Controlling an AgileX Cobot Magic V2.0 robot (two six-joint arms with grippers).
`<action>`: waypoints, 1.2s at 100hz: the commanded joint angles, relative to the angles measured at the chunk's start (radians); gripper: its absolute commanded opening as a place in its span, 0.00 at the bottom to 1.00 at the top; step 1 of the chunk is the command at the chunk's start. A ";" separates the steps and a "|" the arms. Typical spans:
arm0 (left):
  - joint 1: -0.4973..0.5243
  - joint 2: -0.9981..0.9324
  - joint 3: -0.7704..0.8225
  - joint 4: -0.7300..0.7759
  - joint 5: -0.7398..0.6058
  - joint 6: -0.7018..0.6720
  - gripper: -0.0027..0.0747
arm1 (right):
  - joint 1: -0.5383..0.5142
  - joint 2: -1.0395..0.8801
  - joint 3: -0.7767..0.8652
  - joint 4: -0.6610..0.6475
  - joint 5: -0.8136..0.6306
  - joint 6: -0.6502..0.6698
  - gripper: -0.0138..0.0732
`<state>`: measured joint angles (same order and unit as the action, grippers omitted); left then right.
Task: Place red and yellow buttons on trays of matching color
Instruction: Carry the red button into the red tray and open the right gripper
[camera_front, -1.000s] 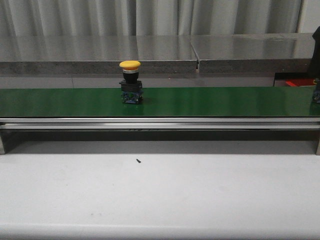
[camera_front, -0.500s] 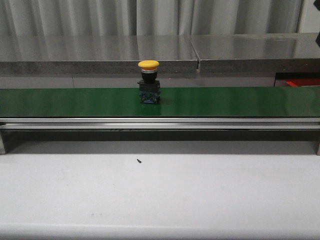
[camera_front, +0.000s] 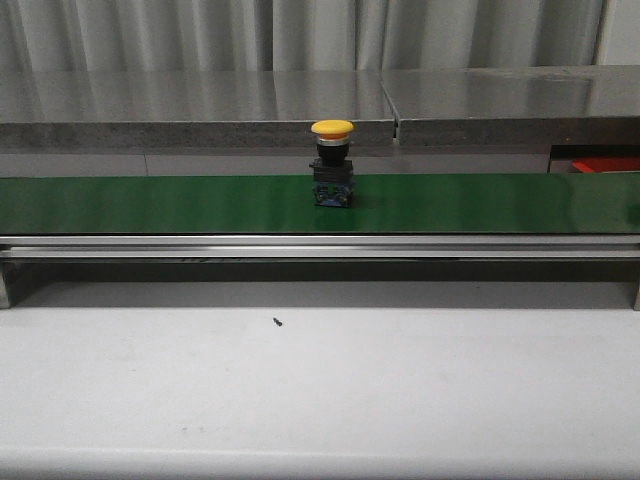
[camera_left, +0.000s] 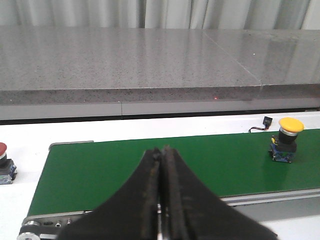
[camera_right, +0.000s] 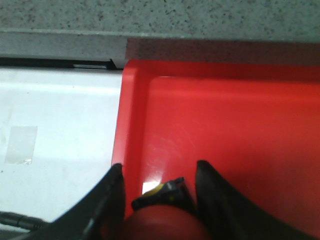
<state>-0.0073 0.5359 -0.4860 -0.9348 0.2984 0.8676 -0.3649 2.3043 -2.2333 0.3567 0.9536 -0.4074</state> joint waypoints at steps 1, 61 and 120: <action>-0.008 0.001 -0.026 -0.029 -0.045 -0.005 0.01 | -0.002 -0.005 -0.085 0.021 -0.033 0.007 0.30; -0.008 0.001 -0.026 -0.029 -0.045 -0.005 0.01 | -0.002 0.124 -0.116 0.052 -0.093 0.007 0.39; -0.008 0.001 -0.026 -0.029 -0.045 -0.005 0.01 | -0.002 -0.023 -0.206 0.017 0.121 0.006 0.89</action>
<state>-0.0073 0.5359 -0.4860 -0.9348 0.2984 0.8676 -0.3649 2.4086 -2.4033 0.3649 1.0444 -0.3997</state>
